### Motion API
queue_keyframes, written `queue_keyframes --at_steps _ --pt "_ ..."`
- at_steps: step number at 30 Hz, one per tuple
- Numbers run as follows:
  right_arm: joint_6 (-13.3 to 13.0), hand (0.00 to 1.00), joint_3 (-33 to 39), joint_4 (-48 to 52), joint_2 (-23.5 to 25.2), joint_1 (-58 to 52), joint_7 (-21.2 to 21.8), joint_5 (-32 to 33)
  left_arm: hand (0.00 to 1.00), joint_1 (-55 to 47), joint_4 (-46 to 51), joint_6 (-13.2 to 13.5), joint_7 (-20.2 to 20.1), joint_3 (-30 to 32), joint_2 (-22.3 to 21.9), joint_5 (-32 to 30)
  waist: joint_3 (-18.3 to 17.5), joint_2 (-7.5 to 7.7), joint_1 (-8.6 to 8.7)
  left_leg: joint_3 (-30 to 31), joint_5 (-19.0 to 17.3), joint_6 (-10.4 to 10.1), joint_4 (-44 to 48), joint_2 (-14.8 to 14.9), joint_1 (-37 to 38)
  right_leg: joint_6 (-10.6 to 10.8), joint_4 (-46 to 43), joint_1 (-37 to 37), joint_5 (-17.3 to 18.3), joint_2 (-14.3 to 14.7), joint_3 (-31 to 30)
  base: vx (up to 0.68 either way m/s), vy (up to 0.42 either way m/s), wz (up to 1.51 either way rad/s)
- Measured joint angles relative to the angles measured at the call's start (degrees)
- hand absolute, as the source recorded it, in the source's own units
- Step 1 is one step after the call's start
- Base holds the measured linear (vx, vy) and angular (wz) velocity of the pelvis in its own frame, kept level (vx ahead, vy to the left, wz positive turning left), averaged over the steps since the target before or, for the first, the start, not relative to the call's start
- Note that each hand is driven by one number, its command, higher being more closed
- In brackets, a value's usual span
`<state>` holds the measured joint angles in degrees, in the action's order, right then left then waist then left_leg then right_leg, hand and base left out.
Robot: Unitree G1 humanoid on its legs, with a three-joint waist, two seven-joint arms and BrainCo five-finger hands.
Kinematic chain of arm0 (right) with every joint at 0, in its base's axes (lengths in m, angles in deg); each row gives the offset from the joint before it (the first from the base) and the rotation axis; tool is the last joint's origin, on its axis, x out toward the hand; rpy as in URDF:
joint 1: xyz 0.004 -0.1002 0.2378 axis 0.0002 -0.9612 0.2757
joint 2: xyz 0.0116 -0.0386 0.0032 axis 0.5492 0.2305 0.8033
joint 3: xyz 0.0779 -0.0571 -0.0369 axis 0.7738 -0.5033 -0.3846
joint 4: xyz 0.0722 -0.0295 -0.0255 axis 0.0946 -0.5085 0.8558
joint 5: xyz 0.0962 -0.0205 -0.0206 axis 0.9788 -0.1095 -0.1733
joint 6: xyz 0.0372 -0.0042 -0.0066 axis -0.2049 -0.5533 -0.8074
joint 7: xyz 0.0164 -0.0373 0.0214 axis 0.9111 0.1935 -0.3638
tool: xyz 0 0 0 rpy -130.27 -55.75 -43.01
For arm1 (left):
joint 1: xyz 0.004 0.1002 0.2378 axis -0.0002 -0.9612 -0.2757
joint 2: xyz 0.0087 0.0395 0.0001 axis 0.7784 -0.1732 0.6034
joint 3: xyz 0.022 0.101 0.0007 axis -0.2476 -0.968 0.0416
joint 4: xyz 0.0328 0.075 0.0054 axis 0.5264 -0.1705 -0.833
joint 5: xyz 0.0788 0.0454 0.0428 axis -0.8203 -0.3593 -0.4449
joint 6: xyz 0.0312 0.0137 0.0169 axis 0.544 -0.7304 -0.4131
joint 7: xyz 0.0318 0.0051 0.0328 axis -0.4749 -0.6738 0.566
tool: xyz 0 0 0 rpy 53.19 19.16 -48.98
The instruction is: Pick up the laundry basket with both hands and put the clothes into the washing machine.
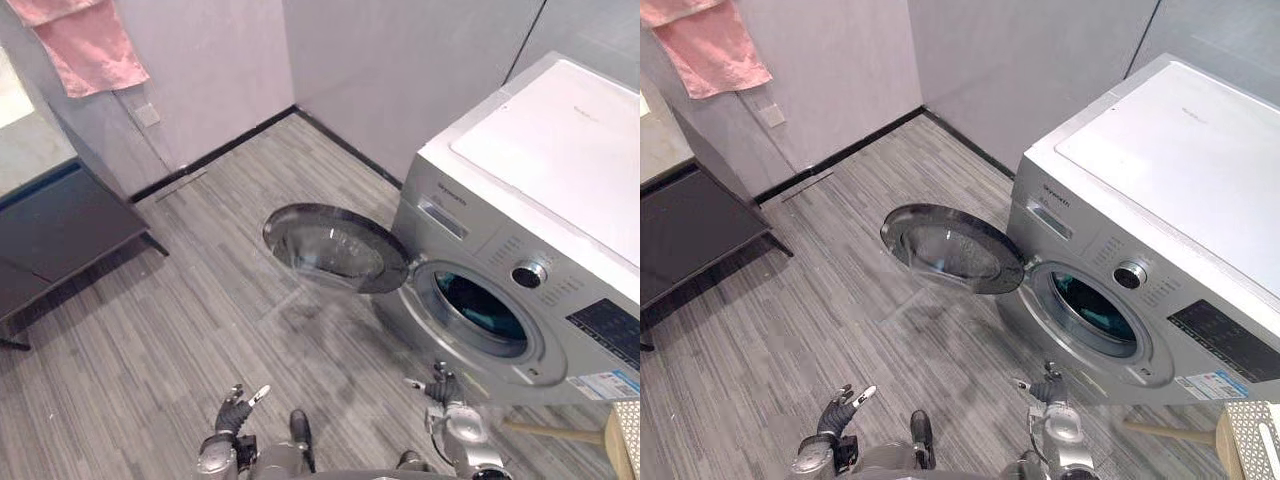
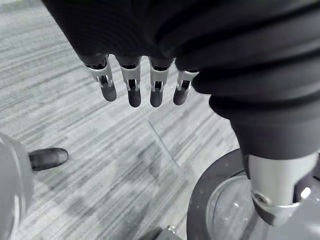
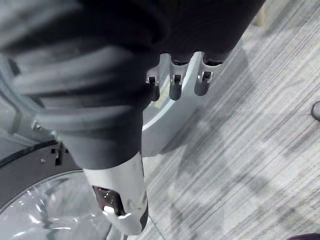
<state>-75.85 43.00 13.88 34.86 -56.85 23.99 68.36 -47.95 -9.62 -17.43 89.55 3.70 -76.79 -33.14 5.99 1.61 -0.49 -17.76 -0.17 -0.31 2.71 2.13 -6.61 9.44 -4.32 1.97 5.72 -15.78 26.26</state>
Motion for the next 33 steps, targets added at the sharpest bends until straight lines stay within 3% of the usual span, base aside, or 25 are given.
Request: queue_keyframes --at_steps 4,9,10,11,12,13,15,16,18,20,22,25,33 --pt "0.24 0.00 0.14 -0.98 0.14 -0.36 0.04 -0.01 0.00 2.22 0.02 0.76 -0.05 -1.13 1.73 -0.44 -0.71 0.94 1.79 -0.01 0.02 -0.01 -0.67 0.36 2.29 -0.87 0.49 2.08 -0.56 0.92 -1.28 0.20 -0.049 -0.05" --pt "0.73 0.00 0.23 -2.91 0.02 -1.80 0.06 -0.03 0.00 2.23 -1.04 0.61 -0.17 -3.14 1.82 -1.96 -2.68 0.55 2.15 -0.44 0.42 -0.67 -0.64 3.03 3.93 -1.89 -2.17 2.48 -0.45 3.06 -2.86 0.13 -0.131 -0.12" --pt "0.76 0.00 0.29 -3.12 -0.41 -2.09 0.12 -0.05 0.00 2.61 -1.21 0.48 -0.23 -3.71 0.76 -2.21 -2.24 -2.36 2.88 -0.42 0.54 -0.90 -0.12 6.76 4.63 -3.40 -10.03 -2.05 3.14 4.38 -4.65 0.04 -0.194 -0.25" --pt "0.74 0.00 0.24 -2.81 0.01 -2.75 0.13 -0.15 0.00 2.91 -1.46 0.34 -0.31 -3.93 0.46 -2.65 -2.63 -2.58 3.09 -0.47 0.93 -1.71 0.05 8.74 5.51 -3.60 2.22 -1.02 2.22 8.35 -6.04 0.05 -0.233 -0.25" --pt "0.68 0.00 0.28 -2.52 0.72 -3.31 0.11 -0.44 0.00 3.00 -1.66 0.19 -0.36 -4.04 1.55 -3.17 -2.93 -1.08 2.87 -1.06 1.07 -2.08 0.68 7.76 5.64 -4.51 8.65 -0.52 -3.49 8.68 -6.29 0.06 -0.215 0.00" --pt "0.60 0.00 0.34 -3.07 0.84 -4.10 0.12 -0.68 0.00 3.49 -2.92 -0.49 -0.85 -5.44 2.10 -4.27 -3.15 0.13 3.37 -0.73 -0.44 -3.60 3.06 7.50 5.36 -6.07 9.30 -0.43 -8.52 8.03 -6.08 0.13 -0.160 0.02" --pt "0.72 0.00 1.39 -3.32 -1.01 -5.40 -0.04 -1.13 0.00 1.00 -1.51 -0.73 -1.03 -9.71 0.59 -5.61 -3.74 -1.84 2.66 0.56 -1.12 -3.42 0.59 7.77 6.93 -6.30 9.46 -0.50 -8.83 9.02 -7.12 0.13 -0.088 -0.11" --pt "0.75 0.00 1.43 -3.49 -2.37 -5.47 0.01 -1.13 0.00 0.44 0.08 -0.81 -1.30 -12.45 0.07 -6.72 -3.89 -3.79 2.78 0.45 -0.83 -3.76 -0.84 7.78 7.64 -6.29 9.58 -0.70 -8.81 9.72 -7.45 0.05 -0.026 -0.15" --pt "0.71 0.00 1.48 -3.37 -3.27 -5.12 0.04 -1.13 0.00 0.58 3.43 -1.93 -1.71 -14.95 0.40 -8.27 -3.92 -4.12 3.09 0.38 -0.81 -3.80 -0.76 7.60 7.26 -6.39 9.48 -1.40 -8.94 9.55 -7.89 -0.05 -0.012 -0.14" --pt "0.65 0.00 1.32 -3.31 -2.82 -5.86 0.12 -1.13 0.00 0.87 8.91 -1.48 -2.41 -17.38 2.30 -8.29 -3.93 -3.53 3.23 0.34 -0.81 -3.82 -0.74 7.60 7.53 -6.51 9.42 -1.30 -9.29 9.53 -8.34 -0.11 0.008 -0.07" --pt "0.64 0.00 1.31 -3.32 -1.98 -6.23 0.15 -1.14 0.00 3.89 15.64 0.89 -2.43 -18.52 3.41 -8.15 -3.60 -2.72 3.21 0.09 -0.84 -4.33 -0.73 7.60 7.54 -6.53 9.60 -1.74 -10.27 9.54 -9.27 -0.14 0.010 -0.15" --pt "0.65 0.00 1.30 -3.32 -2.07 -6.17 0.14 -1.14 0.00 8.19 20.18 3.25 -2.27 -18.58 3.29 -6.43 -3.25 -2.73 3.57 0.17 -1.27 -4.90 -0.67 7.43 7.47 -6.61 9.97 -2.52 -12.05 9.51 -10.89 -0.18 0.018 -0.24" --pt "0.72 0.00 1.28 -3.28 -1.68 -8.64 0.42 -1.10 0.00 9.08 28.55 4.48 -2.18 -18.04 4.90 -5.10 -2.70 -2.39 5.06 3.40 -3.92 -6.18 -0.43 5.84 7.53 -6.29 10.33 -4.22 -13.29 9.34 -13.99 -0.17 0.009 -0.25"
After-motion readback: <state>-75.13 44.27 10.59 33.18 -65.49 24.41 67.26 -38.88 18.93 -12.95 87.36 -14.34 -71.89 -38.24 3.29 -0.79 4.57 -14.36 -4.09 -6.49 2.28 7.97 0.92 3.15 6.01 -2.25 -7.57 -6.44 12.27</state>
